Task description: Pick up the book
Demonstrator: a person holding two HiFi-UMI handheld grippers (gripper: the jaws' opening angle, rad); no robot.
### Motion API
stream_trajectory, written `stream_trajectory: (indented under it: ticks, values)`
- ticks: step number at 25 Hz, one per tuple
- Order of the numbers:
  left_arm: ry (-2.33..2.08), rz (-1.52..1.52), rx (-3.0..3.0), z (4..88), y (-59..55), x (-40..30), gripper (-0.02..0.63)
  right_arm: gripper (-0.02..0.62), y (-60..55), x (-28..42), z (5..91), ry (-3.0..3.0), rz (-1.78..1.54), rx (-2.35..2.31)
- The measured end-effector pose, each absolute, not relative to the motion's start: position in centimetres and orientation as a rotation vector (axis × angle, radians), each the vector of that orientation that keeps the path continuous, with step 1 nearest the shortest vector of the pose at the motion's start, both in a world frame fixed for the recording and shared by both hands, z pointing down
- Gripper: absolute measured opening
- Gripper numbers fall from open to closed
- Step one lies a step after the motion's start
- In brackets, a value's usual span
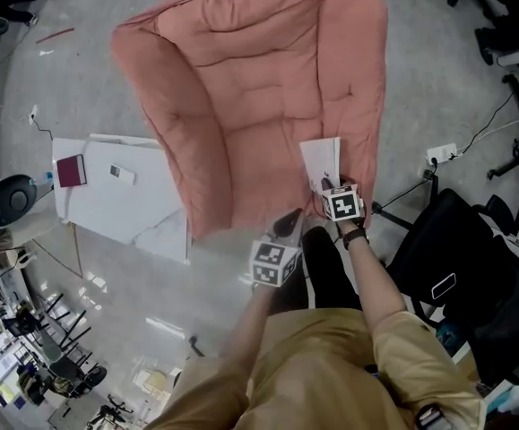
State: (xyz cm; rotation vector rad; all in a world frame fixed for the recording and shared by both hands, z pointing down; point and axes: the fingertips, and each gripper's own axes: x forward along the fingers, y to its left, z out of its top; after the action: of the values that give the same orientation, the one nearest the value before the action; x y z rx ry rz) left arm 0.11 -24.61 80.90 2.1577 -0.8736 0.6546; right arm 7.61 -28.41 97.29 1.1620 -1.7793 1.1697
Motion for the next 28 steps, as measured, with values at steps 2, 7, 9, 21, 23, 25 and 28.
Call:
stream_trajectory:
  ticks: [2,7,9,21,23,25,28]
  values:
    - [-0.887,0.657,2.147,80.9,-24.7,-0.7,0.0,0.059,-28.4,7.7,96.8,-1.754,1.276,1.217]
    - [-0.941,0.618,2.134,78.8,-25.9,-2.1,0.001,0.049,-27.5,7.6,93.1,-1.769,1.333,1.235]
    - [-0.958,0.59,2.147,77.2,-26.6,-2.3,0.0,0.048,-27.0,7.4,91.0,-1.779,1.343,1.248]
    - [-1.026,0.368,2.411,59.0,-32.2,-2.1,0.0,0.048,-30.9,8.8,63.5,-2.123,1.023,1.641]
    - [-1.038,0.306,2.489,54.7,-33.5,-1.5,0.0,0.048,-32.3,9.4,58.0,-2.198,0.912,1.721]
    - [-1.052,0.242,2.572,50.3,-34.4,-1.0,0.0,0.048,-33.0,10.0,52.7,-2.267,0.792,1.798]
    - [-1.082,0.156,2.695,44.1,-35.4,-0.5,0.0,0.048,-33.2,10.4,45.5,-2.351,0.586,1.907]
